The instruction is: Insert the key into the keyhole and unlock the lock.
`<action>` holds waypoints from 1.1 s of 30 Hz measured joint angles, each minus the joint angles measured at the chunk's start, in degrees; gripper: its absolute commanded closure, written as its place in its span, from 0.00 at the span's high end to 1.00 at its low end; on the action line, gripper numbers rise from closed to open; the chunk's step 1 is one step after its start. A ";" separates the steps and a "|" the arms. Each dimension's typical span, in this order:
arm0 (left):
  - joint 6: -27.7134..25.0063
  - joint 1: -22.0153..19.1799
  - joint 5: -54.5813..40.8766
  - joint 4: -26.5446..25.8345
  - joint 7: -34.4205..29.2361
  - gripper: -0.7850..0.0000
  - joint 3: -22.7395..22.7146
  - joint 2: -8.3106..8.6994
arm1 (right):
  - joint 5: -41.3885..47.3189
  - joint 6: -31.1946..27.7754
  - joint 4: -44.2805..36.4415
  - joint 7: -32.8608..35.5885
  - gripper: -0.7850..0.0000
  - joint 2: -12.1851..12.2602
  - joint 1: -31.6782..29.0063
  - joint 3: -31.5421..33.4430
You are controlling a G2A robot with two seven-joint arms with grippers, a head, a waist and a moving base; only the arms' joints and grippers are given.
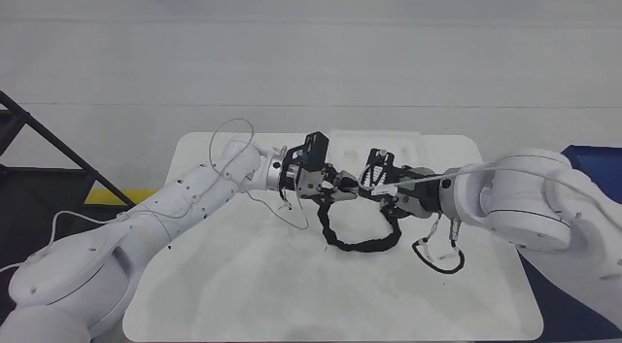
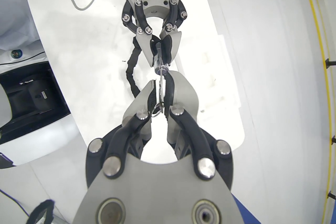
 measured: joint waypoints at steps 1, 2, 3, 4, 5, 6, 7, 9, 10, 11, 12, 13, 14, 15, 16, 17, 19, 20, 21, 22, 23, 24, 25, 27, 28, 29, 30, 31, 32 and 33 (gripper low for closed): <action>0.45 0.14 0.77 0.39 -0.58 0.00 -0.19 -0.06 | 0.93 0.20 0.37 0.05 1.00 -0.04 0.00 0.12; 1.01 0.31 1.52 0.81 -1.33 0.00 -0.35 -0.12 | 1.96 0.39 0.74 0.13 1.00 -0.06 -0.02 0.30; 1.69 0.65 2.36 1.31 -2.41 0.00 -0.50 -0.22 | 3.31 0.60 1.23 0.31 1.00 -0.06 -0.06 0.62; 2.06 0.99 2.82 1.62 -3.17 0.00 -0.57 -0.32 | 4.22 0.73 1.58 0.50 1.00 -0.04 -0.12 0.91; 2.44 1.31 3.25 1.96 -3.99 0.00 -0.65 -0.42 | 5.05 0.86 1.91 0.68 1.00 0.00 -0.23 1.21; 3.06 1.73 3.81 2.43 -5.20 0.00 -0.75 -0.55 | 6.16 1.05 2.37 0.77 1.00 0.06 -0.45 1.67; 3.54 2.07 4.11 2.78 -6.07 0.00 -0.83 -0.67 | 7.00 1.21 2.74 0.75 1.00 0.12 -0.67 2.04; 4.83 2.91 4.83 3.71 -8.17 0.00 -0.96 -0.99 | 9.06 1.56 3.58 0.37 1.00 0.26 -1.27 3.02; 5.39 3.31 5.14 4.08 -9.06 0.00 -0.97 -1.15 | 9.89 1.62 3.93 0.12 1.00 0.33 -1.54 3.49; 5.81 3.76 5.24 4.42 -9.71 0.00 -1.01 -1.34 | 10.63 1.70 4.28 -0.08 1.00 0.40 -1.82 3.95; 6.30 4.34 5.27 4.95 -10.38 0.00 -1.07 -1.61 | 11.49 1.79 4.69 -0.29 1.00 0.50 -2.21 4.54; 6.85 4.69 5.58 5.41 -11.08 0.00 -1.07 -1.83 | 12.06 1.82 4.96 -0.43 1.00 0.58 -2.50 4.95; 7.59 4.98 6.10 5.80 -11.87 0.00 -1.05 -2.07 | 12.62 1.82 5.23 -0.57 1.00 0.64 -2.79 5.33; 8.62 5.40 6.64 6.15 -12.49 0.00 -1.04 -2.43 | 13.38 1.82 5.59 -0.77 1.00 0.72 -3.18 5.78; 9.17 5.73 6.87 6.36 -12.56 0.00 -1.07 -2.71 | 13.93 1.79 5.87 -0.94 1.00 0.76 -3.46 6.09; 9.50 6.02 7.10 6.59 -12.52 0.00 -1.09 -2.99 | 14.41 1.76 6.14 -1.09 1.00 0.80 -3.72 6.35; 9.95 6.36 8.27 7.23 -12.78 0.22 -0.98 -3.63 | 15.65 1.67 6.78 -1.65 1.00 0.84 -4.30 6.82; 10.00 6.48 8.85 7.59 -12.99 0.60 -0.88 -3.93 | 16.21 1.56 7.08 -2.01 1.00 0.84 -4.54 6.99; 9.96 6.65 9.40 8.20 -13.14 1.00 -0.79 -4.32 | 16.86 1.34 7.52 -2.46 1.00 0.83 -4.84 7.18; 9.77 6.76 9.66 8.74 -13.21 1.00 -0.76 -4.62 | 17.35 1.12 7.87 -2.82 1.00 0.82 -5.06 7.29; 9.50 6.84 9.82 9.30 -13.23 1.00 -0.76 -4.90 | 17.85 0.84 8.26 -3.16 1.00 0.80 -5.27 7.38; 9.16 6.90 9.94 10.04 -13.10 1.00 -0.84 -5.26 | 18.43 0.39 8.83 -3.51 1.00 0.77 -5.52 7.46; 8.80 6.99 9.88 10.70 -12.94 1.00 -0.94 -5.52 | 18.86 0.02 9.29 -3.80 1.00 0.74 -5.69 7.51; 7.71 7.00 9.44 12.07 -12.48 1.00 -1.30 -6.04 | 19.52 -1.10 10.50 -4.43 1.00 0.67 -6.00 7.55; 7.46 6.86 9.48 12.47 -12.14 1.00 -1.50 -6.23 | 19.50 -1.71 11.06 -4.51 1.00 0.64 -6.10 7.48; 7.31 6.68 9.58 12.78 -11.65 1.00 -1.75 -6.37 | 19.51 -2.42 11.64 -4.61 1.00 0.59 -6.19 7.33; 6.97 6.39 9.71 13.07 -10.74 1.00 -2.15 -6.45 | 19.62 -3.52 12.54 -4.87 1.00 0.50 -6.26 7.11; 6.51 6.12 9.75 13.23 -9.87 1.00 -2.50 -6.45 | 19.68 -4.50 13.33 -5.17 1.00 0.42 -6.27 6.93; 5.90 5.79 9.75 13.37 -8.87 1.00 -2.93 -6.38 | 19.77 -5.60 14.25 -5.52 1.00 0.32 -6.27 6.71; 5.02 5.22 9.75 13.54 -7.51 1.00 -3.62 -6.18 | 19.89 -7.10 15.63 -6.03 1.00 0.18 -6.19 6.42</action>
